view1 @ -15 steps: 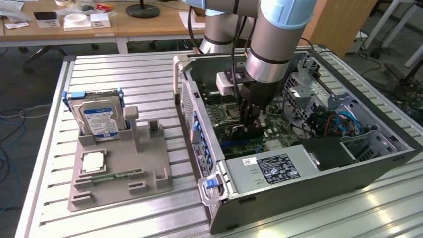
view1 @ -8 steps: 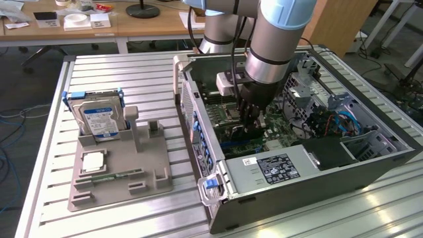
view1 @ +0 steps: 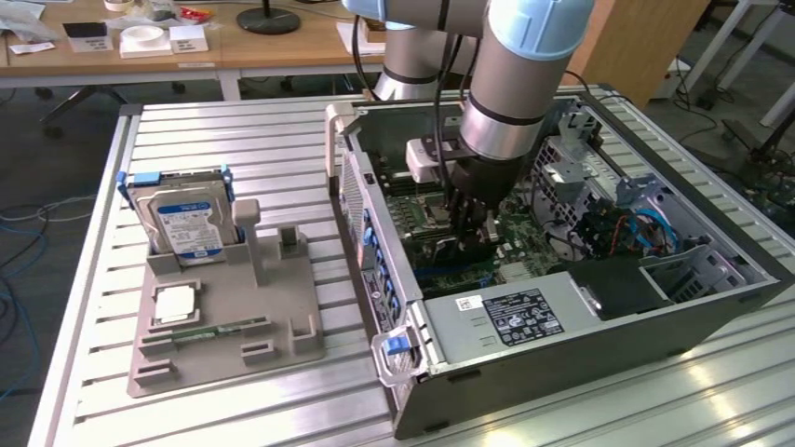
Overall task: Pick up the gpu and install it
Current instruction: 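Insert the gpu into the slot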
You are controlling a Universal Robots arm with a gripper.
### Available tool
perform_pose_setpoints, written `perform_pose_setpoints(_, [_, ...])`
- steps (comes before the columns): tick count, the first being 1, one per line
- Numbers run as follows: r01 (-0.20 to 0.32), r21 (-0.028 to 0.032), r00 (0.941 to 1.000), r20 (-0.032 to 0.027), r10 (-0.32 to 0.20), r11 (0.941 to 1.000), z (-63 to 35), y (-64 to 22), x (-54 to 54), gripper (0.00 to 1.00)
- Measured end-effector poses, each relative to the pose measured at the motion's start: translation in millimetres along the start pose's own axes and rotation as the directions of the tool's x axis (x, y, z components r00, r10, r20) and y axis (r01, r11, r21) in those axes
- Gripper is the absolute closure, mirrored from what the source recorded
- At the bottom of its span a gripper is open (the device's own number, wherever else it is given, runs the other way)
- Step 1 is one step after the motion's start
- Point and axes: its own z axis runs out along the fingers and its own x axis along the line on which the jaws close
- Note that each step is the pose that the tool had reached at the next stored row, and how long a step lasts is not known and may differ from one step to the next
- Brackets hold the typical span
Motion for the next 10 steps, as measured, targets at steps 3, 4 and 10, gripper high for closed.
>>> perform_pose_setpoints(3, [0.000,0.0001,1.0000,0.0003,0.000,1.0000,0.9,0.0,0.0,0.73])
perform_pose_setpoints(4, [0.000,0.0001,1.0000,0.0002,0.000,1.0000,1.5,0.0,0.0,0.73])
perform_pose_setpoints(10, [0.000,0.0001,1.0000,0.0002,0.000,1.0000,1.8,0.0,0.0,0.73])
